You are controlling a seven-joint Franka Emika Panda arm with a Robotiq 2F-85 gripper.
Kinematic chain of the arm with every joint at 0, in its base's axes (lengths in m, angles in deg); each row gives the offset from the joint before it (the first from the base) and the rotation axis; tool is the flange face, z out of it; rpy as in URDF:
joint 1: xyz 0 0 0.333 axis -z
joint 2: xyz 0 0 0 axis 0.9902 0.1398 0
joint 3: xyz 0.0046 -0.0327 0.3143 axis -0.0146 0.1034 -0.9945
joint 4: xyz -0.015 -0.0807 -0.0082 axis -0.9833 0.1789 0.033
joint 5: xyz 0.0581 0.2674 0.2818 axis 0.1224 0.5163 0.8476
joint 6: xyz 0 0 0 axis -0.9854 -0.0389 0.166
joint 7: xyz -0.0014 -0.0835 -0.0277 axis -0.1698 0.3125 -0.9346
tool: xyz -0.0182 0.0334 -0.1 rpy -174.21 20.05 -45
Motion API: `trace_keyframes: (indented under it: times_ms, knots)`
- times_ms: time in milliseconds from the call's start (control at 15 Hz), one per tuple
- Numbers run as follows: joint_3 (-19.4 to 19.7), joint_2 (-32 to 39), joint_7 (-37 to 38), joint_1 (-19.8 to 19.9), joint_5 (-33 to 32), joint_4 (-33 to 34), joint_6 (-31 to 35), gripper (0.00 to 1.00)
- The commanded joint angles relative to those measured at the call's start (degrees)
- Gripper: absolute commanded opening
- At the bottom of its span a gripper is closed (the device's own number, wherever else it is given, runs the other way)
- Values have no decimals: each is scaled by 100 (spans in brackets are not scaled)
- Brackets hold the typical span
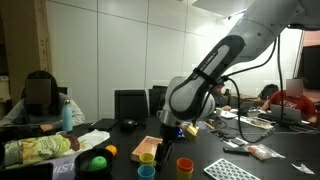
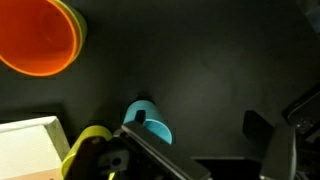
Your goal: Stack the cups together
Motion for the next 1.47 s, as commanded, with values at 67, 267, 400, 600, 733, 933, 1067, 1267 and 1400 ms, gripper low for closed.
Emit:
trace_keyframes:
  times_ms: [67,267,400,600,733,933,1067,1267,1400]
  knots:
    - [-99,487,-80,-249,-87,507,-11,100]
    - [-102,774,-78,-451,-248,814,-70,100]
    - [-86,990,-115,-566,-382,1031,-89,100]
    - [-47,1326,-201,-696,-588,1370,-128,100]
    - [18,1494,-226,-776,-800,1591,-156,100]
    - [156,1636,-259,-852,-1131,1890,-217,100]
    - [227,1687,-293,-857,-1293,2052,-257,100]
    - [252,1785,-380,-777,-1341,2216,-348,100]
    - [315,1873,-416,-778,-1375,2303,-404,100]
